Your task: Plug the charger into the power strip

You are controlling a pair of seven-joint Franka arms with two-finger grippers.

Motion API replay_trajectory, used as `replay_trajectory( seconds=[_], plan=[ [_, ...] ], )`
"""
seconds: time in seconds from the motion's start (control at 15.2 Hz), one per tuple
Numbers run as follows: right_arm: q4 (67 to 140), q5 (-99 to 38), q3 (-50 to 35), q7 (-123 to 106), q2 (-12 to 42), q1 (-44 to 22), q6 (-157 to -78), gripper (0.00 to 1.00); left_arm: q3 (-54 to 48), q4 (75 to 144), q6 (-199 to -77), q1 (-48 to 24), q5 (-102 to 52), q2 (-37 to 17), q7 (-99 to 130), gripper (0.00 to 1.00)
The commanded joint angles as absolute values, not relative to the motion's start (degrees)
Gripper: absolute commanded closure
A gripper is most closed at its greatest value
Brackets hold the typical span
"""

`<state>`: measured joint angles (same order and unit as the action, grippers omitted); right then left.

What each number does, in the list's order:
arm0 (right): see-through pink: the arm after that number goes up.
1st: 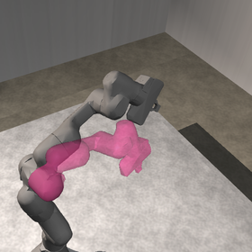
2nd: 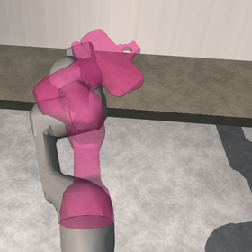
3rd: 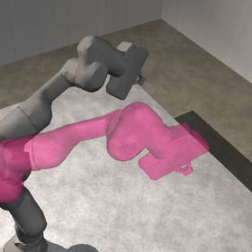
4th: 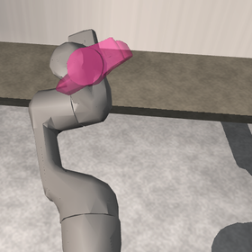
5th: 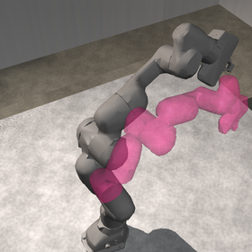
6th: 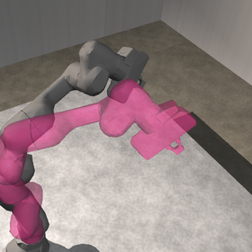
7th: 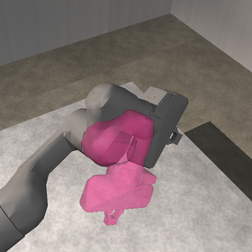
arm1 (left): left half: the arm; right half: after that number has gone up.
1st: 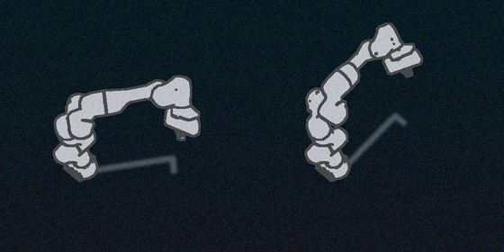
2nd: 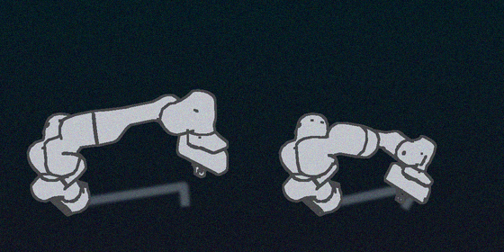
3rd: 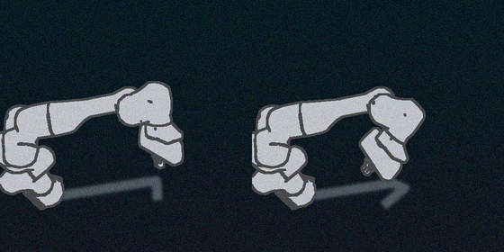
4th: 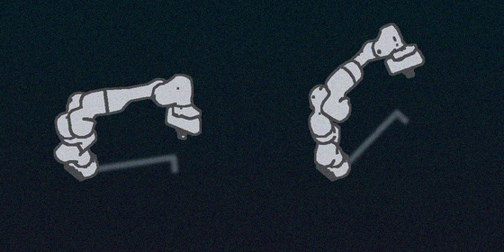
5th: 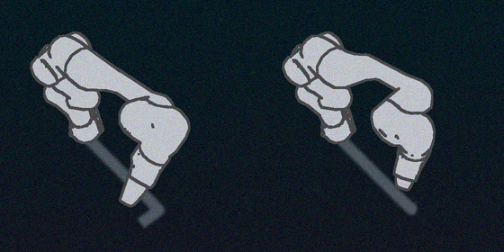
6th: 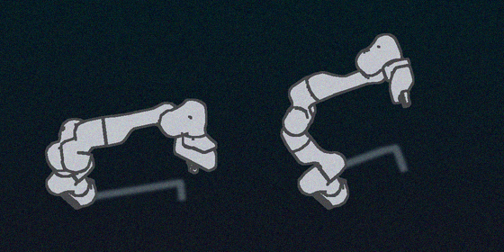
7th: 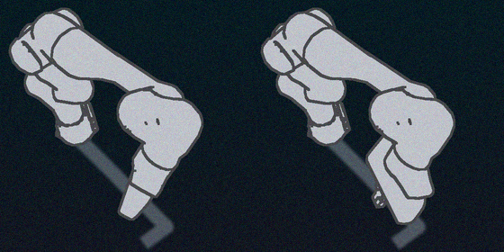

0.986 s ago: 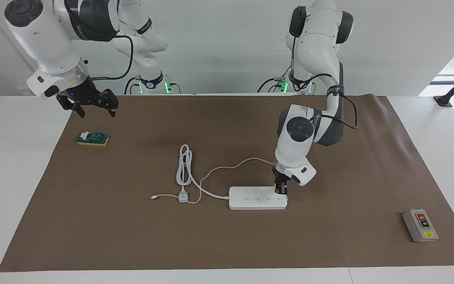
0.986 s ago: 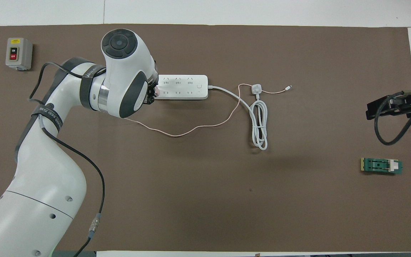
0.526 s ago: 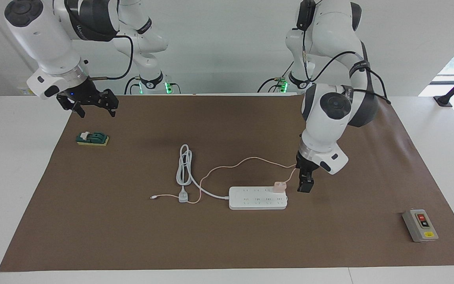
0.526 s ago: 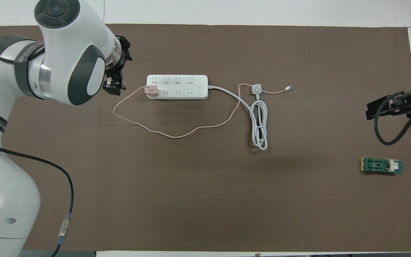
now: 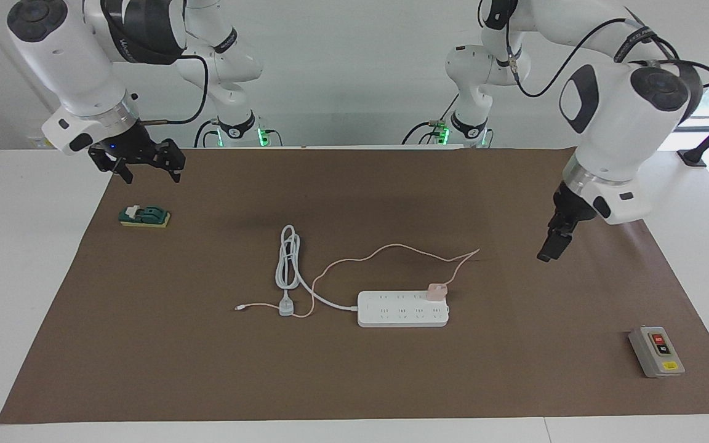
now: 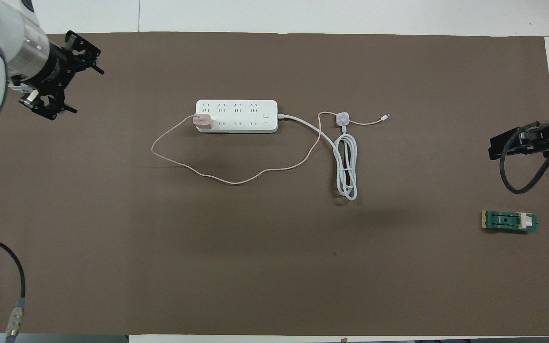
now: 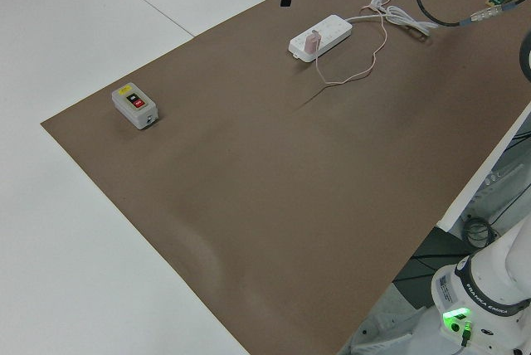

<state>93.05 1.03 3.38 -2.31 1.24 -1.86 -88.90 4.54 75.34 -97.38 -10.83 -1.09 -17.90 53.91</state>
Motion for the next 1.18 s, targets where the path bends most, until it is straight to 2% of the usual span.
replay_trajectory(
  seconds=[0.0, 0.26, 0.53, 0.72, 0.92, 1.12],
  plan=[
    [92.90, 1.23, 2.81, -3.52, 0.70, -0.97, -87.98, 0.00, 4.04, 76.20, -93.71, -8.09, -0.18, -14.60, 42.58, 0.06],
    [92.90, 1.23, 2.81, -3.52, 0.70, -0.97, -87.98, 0.00, 4.04, 76.11, -89.92, -4.66, -0.09, -11.17, 30.01, 0.06],
    [92.90, 1.23, 2.81, -3.52, 0.70, -0.97, -87.98, 0.00, 3.25, 77.08, -88.15, -3.52, 0.87, -7.04, 16.45, 0.00],
    [92.90, 1.14, 2.81, -3.52, 0.70, -0.97, -87.98, 0.00, 2.73, 81.11, -88.42, -2.64, 0.44, -4.14, 11.97, 0.00],
    [92.90, 1.23, 2.81, -3.52, 0.70, -0.97, -87.98, 0.00, 0.62, 88.92, -88.77, -2.11, 0.44, -0.10, 6.43, 0.00],
    [92.90, 1.14, 2.81, -3.52, 0.70, -0.97, -87.98, 0.00, 0.09, 91.75, -89.47, -2.11, 0.00, 2.19, 2.82, 0.00]
  ],
)
